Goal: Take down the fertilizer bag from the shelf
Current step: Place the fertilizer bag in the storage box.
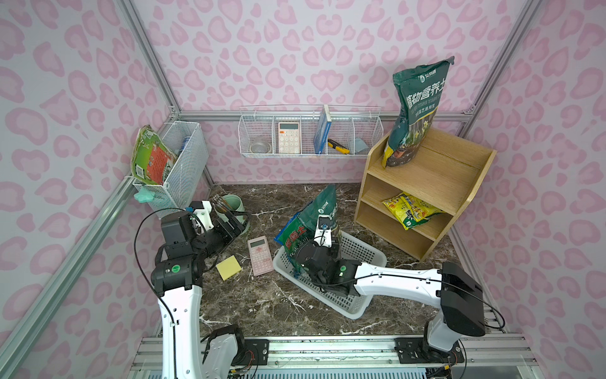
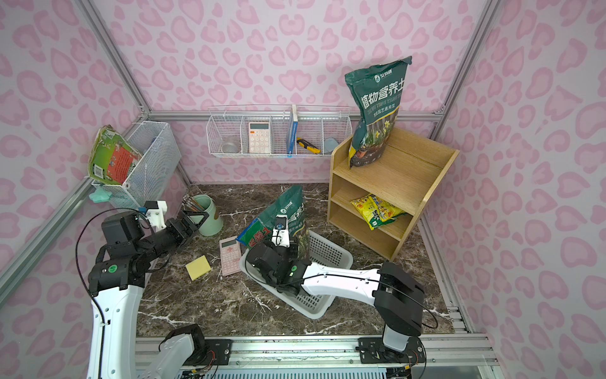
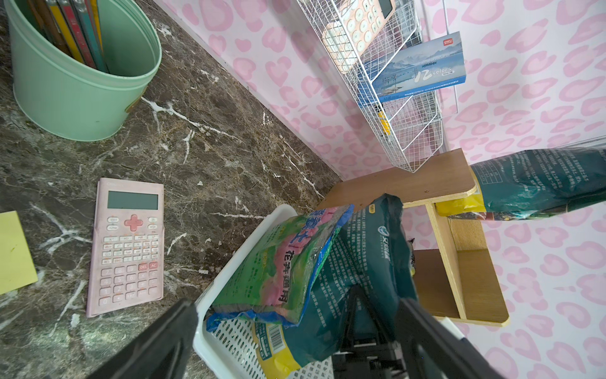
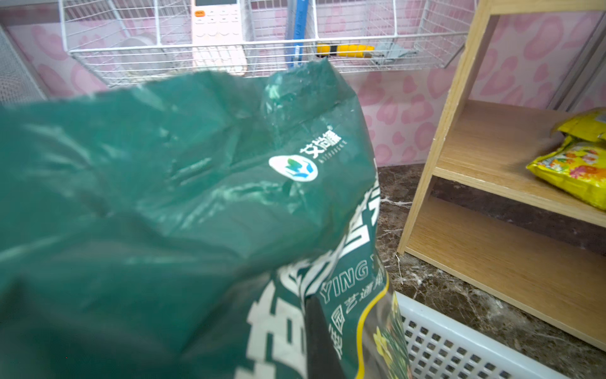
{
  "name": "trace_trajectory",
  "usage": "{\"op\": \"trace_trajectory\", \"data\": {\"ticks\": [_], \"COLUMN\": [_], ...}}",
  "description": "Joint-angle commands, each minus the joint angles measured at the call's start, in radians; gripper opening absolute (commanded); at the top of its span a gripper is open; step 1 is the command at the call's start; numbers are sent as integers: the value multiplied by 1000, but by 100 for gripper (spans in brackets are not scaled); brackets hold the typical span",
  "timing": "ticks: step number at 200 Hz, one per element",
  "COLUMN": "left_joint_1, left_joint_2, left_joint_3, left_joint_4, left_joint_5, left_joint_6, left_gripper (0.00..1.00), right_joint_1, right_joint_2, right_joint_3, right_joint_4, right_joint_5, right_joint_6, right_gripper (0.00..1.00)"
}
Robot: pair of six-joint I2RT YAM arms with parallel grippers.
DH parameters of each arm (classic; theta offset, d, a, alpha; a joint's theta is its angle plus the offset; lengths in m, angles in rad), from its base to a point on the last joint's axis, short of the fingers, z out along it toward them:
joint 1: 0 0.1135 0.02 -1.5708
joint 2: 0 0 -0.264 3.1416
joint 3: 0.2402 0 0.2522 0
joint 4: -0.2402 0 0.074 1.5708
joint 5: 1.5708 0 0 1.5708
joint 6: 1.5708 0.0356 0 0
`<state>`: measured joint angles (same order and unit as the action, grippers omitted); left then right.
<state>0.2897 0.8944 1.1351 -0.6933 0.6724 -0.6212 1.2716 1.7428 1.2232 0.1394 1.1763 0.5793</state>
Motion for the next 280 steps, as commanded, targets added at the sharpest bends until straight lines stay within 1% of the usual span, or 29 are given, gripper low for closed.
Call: {"op": "trace_trajectory", "data": {"ticks": [1, 11, 23, 54, 61, 71, 88, 97, 98, 101, 102, 103, 104, 105, 106, 114, 121, 126, 157, 182, 195, 200, 212, 225, 241, 266, 280], "left_joint_1": [1, 2, 1, 1, 1, 0, 1, 2, 2, 1, 1, 0, 1, 1, 1, 2, 1, 2, 2, 2, 1, 2, 1, 1, 2, 0, 1], "left_joint_2": [-2, -2, -4, -5, -5, -5, -5, -6, -6, -7, -6, -7, -7, -7, -7, -7, -8, -9, -6, -4, -3, -4, -5, -6, -7, -10, -9], "left_joint_3": [-3, -3, -4, -6, -4, -5, -4, -4, -4, -5, -5, -6, -5, -5, -5, -4, -4, -5, -8, -3, -2, -1, -3, -3, -3, 2, 2], "left_joint_4": [15, 15, 15, 15, 15, 14, 13, 14, 14, 13, 13, 14, 12, 12, 12, 12, 12, 12, 12, 12, 12, 11, 11, 10, 8, 7, 8], "left_joint_5": [3, 3, 3, 3, 3, 2, 2, 0, 0, 0, 0, 0, 0, 0, -1, -2, -3, -3, -4, -4, -4, -4, -4, -4, -5, -8, -8], "left_joint_6": [18, 18, 18, 19, 20, 20, 20, 21, 21, 21, 21, 21, 21, 21, 21, 23, 22, 22, 22, 23, 23, 23, 23, 23, 25, 26, 25], "left_gripper": [99, 99, 99, 99, 99, 99, 99, 99, 99, 99, 99, 99, 99, 99, 99, 99, 99, 99, 99, 99, 99, 99, 99, 99, 99, 99, 99], "right_joint_1": [38, 47, 51, 52, 52, 57, 68, 75, 75, 79, 79, 80, 80, 80, 81, 87, 92, 96, 104, 83, 39, 19, -45, -112, -172, -181, -169], "right_joint_2": [53, 81, 113, 159, 160, 153, 125, 104, 104, 95, 95, 90, 90, 86, 81, 56, 33, 16, -145, -294, -348, -360, -376, -379, -387, -418, -427], "right_joint_3": [-2, 5, 27, 114, 128, 129, 116, 104, 104, 99, 99, 98, 98, 98, 95, 88, 85, 82, 82, 91, 120, 129, 210, 271, 305, 236, 216], "right_joint_4": [229, 229, 179, -29, -56, -62, -37, -32, -32, -35, -35, -40, -40, -42, -48, -72, -94, -111, -225, -209, -240, -273, -364, -439, -529, -576, -673], "right_joint_5": [84, 68, 36, -16, -26, -47, -76, -103, -103, -113, -113, -117, -117, -118, -120, -125, -126, -120, -41, 4, -36, -56, -91, -125, -150, -224, -260], "right_joint_6": [-192, -196, -155, 17, 29, 10, -41, -59, -59, -63, -63, -64, -64, -64, -62, -54, -52, -50, -60, -195, -225, -214, -171, -162, -103, -58, 38], "right_gripper": [0, 0, 0, 0, 5, 18, 33, 47, 47, 53, 53, 58, 58, 61, 67, 84, 94, 98, 99, 99, 99, 99, 99, 99, 99, 99, 99]}}
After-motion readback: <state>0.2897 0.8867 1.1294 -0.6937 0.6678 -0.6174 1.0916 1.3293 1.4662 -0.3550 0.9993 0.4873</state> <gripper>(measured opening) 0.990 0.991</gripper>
